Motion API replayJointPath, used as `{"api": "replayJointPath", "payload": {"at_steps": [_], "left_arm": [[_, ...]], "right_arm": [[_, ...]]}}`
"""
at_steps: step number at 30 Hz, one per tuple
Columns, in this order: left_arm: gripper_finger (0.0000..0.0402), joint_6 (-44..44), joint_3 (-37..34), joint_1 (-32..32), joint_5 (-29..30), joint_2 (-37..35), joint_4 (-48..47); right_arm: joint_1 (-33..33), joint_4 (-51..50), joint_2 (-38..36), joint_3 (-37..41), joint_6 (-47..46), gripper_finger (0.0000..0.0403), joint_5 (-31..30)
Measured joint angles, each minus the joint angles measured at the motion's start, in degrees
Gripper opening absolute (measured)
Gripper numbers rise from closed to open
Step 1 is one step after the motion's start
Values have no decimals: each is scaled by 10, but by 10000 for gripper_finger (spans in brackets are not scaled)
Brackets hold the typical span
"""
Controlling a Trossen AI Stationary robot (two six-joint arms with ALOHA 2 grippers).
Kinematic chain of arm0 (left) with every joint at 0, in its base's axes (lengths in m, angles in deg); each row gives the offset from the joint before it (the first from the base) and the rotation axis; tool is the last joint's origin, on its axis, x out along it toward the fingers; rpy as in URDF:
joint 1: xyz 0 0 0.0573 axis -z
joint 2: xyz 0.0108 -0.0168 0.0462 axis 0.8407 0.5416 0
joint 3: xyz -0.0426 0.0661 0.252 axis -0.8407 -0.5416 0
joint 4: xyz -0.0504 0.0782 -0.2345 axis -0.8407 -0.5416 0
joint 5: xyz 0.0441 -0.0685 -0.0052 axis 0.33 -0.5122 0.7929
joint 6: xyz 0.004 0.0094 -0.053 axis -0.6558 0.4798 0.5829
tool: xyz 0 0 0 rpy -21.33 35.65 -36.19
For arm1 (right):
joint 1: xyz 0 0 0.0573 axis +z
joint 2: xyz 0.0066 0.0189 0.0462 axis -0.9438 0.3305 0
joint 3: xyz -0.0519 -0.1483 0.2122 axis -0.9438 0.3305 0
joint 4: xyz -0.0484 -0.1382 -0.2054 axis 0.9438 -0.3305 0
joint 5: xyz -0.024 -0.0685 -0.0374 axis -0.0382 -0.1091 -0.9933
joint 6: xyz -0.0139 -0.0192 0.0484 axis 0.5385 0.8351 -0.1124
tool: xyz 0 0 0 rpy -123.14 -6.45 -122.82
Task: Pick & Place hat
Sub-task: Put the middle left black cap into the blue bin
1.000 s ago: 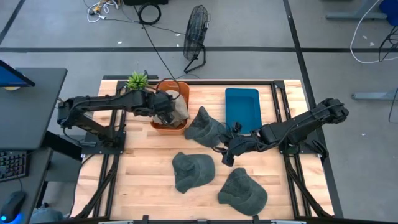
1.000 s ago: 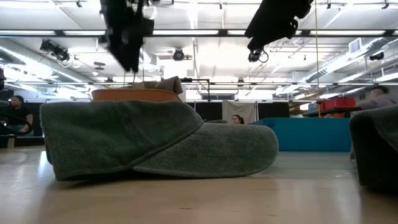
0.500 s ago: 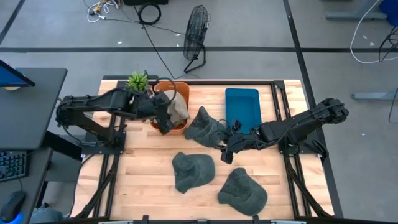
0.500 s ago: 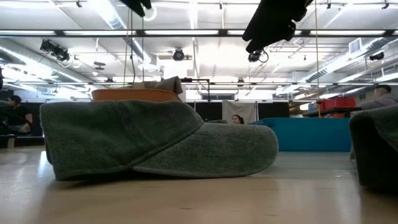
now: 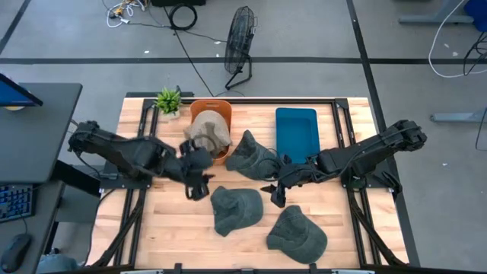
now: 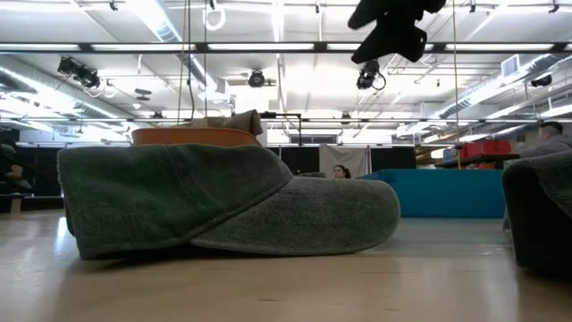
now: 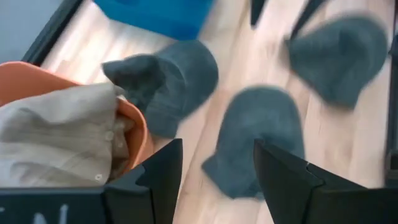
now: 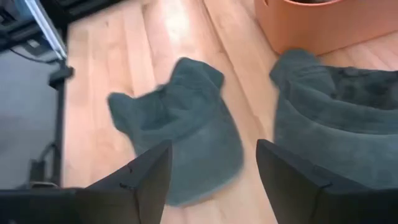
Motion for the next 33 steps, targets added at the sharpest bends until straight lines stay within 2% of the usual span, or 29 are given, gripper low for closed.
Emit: {"api": "replayJointPath", "payload": {"at_steps": [6,12,18,23,27,33], "left_arm": [[199,-38,-91,21,-56,14,116],[199,-49,-177,33,-61,19,265],[199,-25,-226,31,-65,27,277],[199,27,-237,31,-66,27,309],[199,-3,-236,31,-65,27,329],[199,-46,-237,31,-65,27,318]], "right_arm": [[-3,7,0,0,-1,236,1],[-15,7,0,0,53,236,0],[-26,10,0,0,101,236,1],[-46,11,4,0,60,236,-5],[-56,10,13,0,-11,236,-4],[-34,17,36,0,10,236,34]]}}
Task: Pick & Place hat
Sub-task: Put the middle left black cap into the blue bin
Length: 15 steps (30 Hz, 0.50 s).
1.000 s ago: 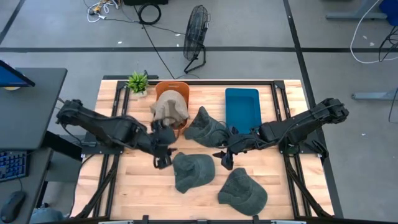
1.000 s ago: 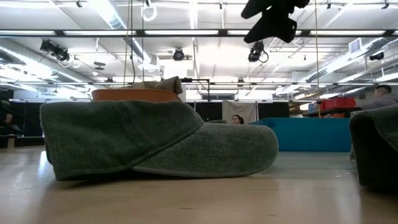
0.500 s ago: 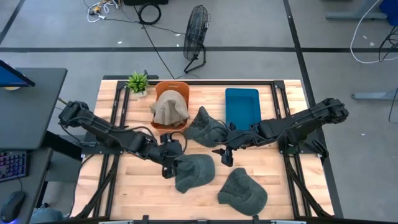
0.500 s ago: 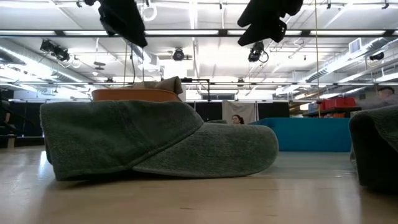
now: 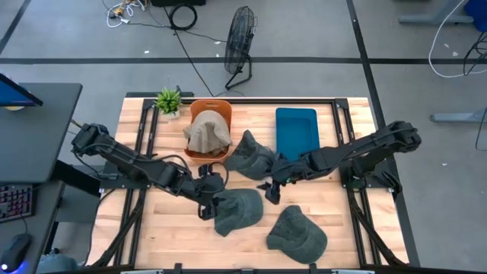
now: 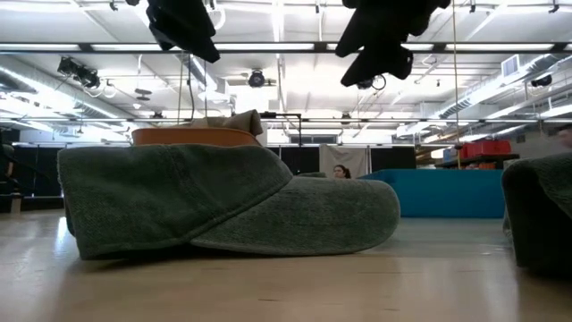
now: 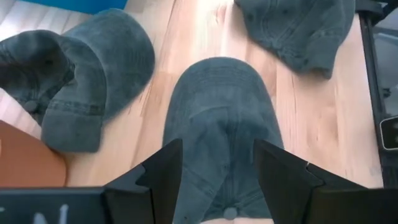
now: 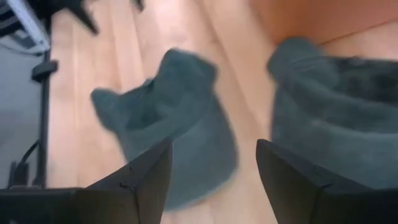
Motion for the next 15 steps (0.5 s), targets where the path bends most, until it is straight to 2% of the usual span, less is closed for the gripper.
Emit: {"api": "replayJointPath", "payload": {"at_steps": [5,10,15], "left_arm": [[199,-28,0,-6,0,13,6],[199,-86,0,-14,-21,67,25],[199,-152,0,-13,-27,117,108]], "right_arm": [[16,-18,13,0,-33,236,6],[19,-51,8,0,-95,236,8],[22,-80,7,0,-110,236,25]]}}
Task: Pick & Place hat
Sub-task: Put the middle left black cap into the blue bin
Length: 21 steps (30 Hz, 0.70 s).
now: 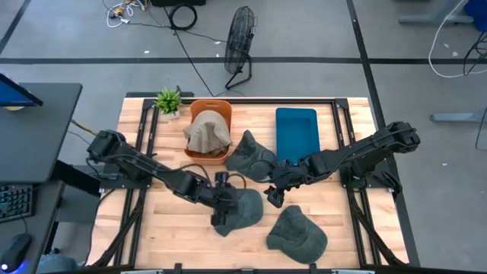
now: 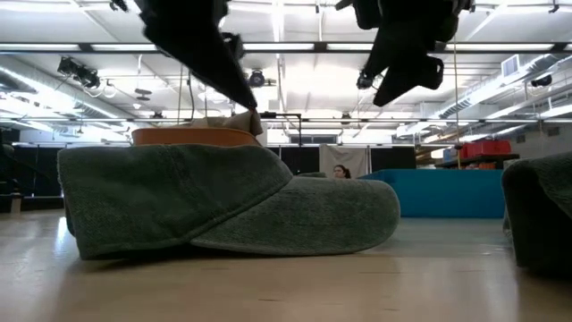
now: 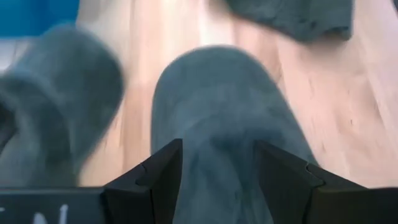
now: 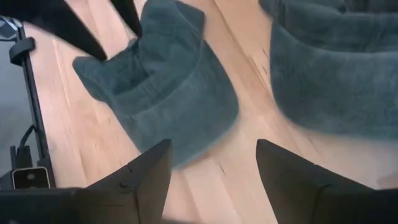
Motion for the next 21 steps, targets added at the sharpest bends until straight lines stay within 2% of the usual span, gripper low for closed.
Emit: {"api": "replayJointPath", "payload": {"at_steps": [5,17,21], "left_arm": [[199,-62,0,-4,-9,48,63],[198,-75,0,-7,-12,120,68],[164,-57,1,-10,-10,132,70]], "right_arm": [[2,-14,0,0,-11,236,2],[18,-29,0,0,-46,236,17],[18,-33,0,0,-66,236,18]]}}
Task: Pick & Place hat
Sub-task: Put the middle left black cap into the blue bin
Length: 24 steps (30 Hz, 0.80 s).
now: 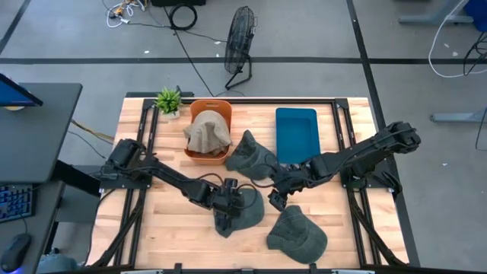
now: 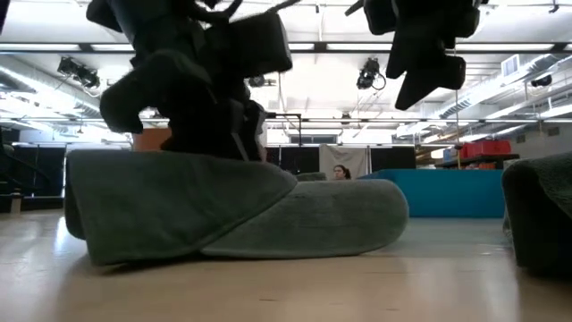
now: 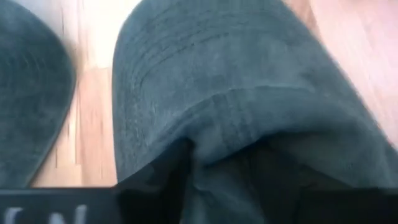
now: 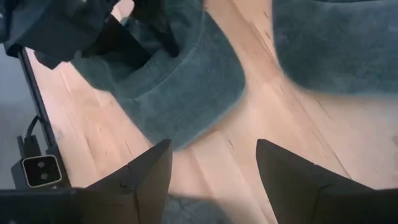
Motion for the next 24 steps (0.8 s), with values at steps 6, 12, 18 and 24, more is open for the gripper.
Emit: {"api": "replayJointPath", "payload": {"at_steps": [6,12,18,24], "left_arm": [[27,49,-1,-1,13,-7,-7],[13,90,14,5,34,-50,-8],[8,87,42,13,42,-98,-6],[7,88,43,25,74,-109,-20]], "right_arm": [[-2,-4,0,0,-97,236,78],[-3,2,0,0,-108,236,105],[-12,41,0,0,-106,236,99],[-22,98,-1,0,-112,236,119]]}}
